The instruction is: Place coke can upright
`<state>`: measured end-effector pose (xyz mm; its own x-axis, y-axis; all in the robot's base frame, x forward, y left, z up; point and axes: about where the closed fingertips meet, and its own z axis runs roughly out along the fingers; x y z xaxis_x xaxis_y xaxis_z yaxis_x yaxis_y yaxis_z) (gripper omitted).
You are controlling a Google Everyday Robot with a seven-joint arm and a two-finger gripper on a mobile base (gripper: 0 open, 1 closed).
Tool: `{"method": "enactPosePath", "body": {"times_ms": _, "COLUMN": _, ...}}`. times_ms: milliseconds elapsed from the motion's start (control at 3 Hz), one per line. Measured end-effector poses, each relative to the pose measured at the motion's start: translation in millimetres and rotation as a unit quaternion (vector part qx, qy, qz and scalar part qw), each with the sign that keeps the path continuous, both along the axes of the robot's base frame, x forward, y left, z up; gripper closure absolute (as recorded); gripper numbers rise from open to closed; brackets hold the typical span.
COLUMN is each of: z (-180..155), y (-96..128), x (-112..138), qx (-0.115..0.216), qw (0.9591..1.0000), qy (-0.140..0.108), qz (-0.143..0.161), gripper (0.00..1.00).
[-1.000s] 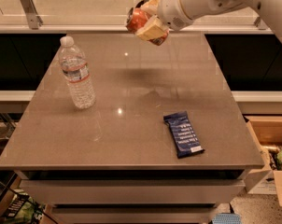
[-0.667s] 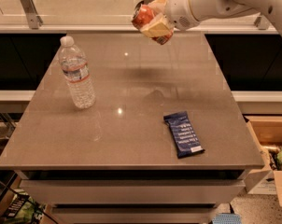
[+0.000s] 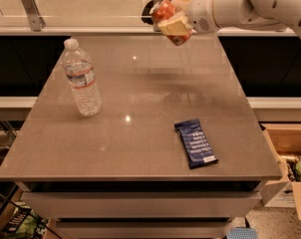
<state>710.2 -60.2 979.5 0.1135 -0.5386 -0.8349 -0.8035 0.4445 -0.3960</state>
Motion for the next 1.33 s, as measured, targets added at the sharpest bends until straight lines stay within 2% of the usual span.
{"method": "enactPosePath", "body": {"times_ms": 333, "z": 2.0, "y": -8.1, "x": 18.0, "qx": 0.045, "qw": 0.9985, "qy": -0.028, "qz": -0.012, "gripper": 1.00}}
{"method": "enactPosePath", "body": {"times_ms": 667, "z": 3.3, "y": -8.5, "x": 39.7, "qx": 0.086, "qw": 0.9938, "qy": -0.070, "qz": -0.006, "gripper": 1.00}}
{"method": "enactPosePath", "body": {"times_ms": 1000, "z": -1.7, "y": -6.1, "x": 59.3, "qx": 0.115, "qw": 0.9893, "qy": -0.090, "qz": 0.001, "gripper": 1.00}}
{"method": "enactPosePath", "body": {"times_ms": 1333, "z": -1.7, "y": -6.0, "x": 59.3, "qx": 0.115, "qw": 0.9893, "qy": -0.090, "qz": 0.001, "gripper": 1.00}}
